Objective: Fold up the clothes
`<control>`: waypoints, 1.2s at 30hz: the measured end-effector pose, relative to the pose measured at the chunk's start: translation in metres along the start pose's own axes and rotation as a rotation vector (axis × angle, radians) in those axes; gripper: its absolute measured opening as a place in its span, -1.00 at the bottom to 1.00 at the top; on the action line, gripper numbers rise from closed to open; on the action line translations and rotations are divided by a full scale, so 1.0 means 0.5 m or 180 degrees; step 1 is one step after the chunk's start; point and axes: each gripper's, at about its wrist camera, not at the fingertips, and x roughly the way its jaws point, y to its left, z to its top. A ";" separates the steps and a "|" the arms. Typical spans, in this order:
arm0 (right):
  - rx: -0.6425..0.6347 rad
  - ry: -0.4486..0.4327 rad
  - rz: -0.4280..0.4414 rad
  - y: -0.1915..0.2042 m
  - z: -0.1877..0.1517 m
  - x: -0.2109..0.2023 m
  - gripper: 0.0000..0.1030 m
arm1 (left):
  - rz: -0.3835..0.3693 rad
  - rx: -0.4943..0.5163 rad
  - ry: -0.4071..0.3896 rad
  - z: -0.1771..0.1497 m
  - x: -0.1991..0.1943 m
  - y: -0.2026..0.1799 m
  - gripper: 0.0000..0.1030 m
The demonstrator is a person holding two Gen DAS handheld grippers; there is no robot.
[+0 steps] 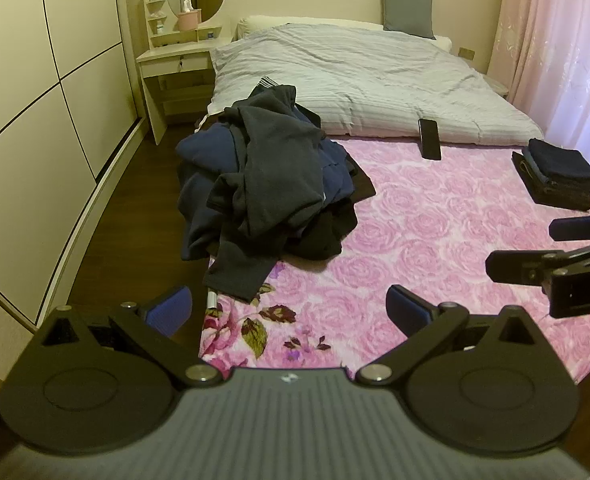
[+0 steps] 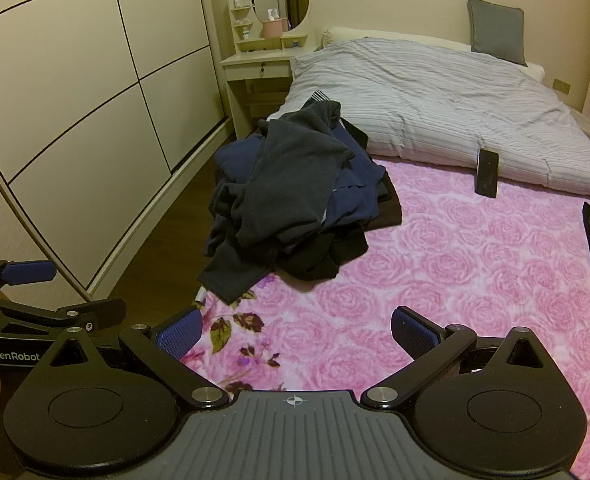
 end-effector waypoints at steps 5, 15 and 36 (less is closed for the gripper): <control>-0.0012 0.0019 0.0003 0.002 0.002 0.003 1.00 | 0.0004 -0.0007 0.0006 -0.004 0.002 0.001 0.98; 0.0018 0.0020 -0.0001 0.001 -0.004 0.003 1.00 | -0.0005 -0.0016 0.0025 -0.012 0.000 0.004 0.98; 0.0038 0.0044 0.0026 -0.019 -0.013 0.003 1.00 | -0.0043 -0.0045 0.0043 -0.019 0.003 -0.012 0.98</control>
